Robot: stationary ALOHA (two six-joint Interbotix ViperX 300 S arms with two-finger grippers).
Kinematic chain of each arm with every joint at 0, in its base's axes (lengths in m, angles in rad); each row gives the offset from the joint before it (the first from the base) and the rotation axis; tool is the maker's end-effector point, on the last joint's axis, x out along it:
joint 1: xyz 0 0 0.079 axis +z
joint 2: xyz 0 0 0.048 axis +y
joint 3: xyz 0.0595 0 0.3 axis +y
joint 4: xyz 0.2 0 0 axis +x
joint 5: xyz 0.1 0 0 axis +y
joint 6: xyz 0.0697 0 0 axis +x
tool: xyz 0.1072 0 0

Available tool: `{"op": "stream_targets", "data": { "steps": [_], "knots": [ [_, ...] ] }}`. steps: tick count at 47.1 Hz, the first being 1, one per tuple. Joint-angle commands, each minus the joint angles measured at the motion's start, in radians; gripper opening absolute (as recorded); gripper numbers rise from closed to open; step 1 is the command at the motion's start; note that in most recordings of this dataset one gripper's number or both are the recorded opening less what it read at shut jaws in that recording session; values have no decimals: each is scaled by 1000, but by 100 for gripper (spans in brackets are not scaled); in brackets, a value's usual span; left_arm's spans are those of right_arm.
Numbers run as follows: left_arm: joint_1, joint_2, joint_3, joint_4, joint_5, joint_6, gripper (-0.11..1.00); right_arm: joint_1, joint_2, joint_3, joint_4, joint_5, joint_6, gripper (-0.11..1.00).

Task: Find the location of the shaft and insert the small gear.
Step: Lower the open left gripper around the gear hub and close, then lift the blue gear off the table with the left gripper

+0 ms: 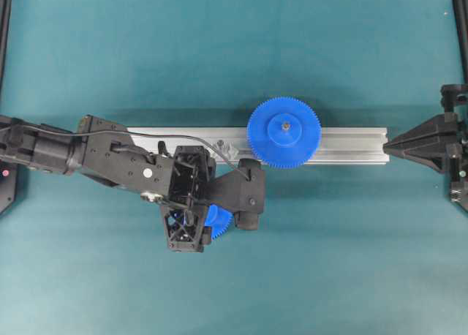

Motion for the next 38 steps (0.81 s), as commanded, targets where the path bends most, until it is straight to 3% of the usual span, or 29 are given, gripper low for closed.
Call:
{"op": "stream_targets", "data": {
  "steps": [1,38],
  "knots": [
    [-2,-11,-20,2,-5,3,94,-3,6,-11,3,-6,12,5],
    [6,35,28,2,-57,-5,94,-3,5,-6,3,-6,12,5]
  ]
}}
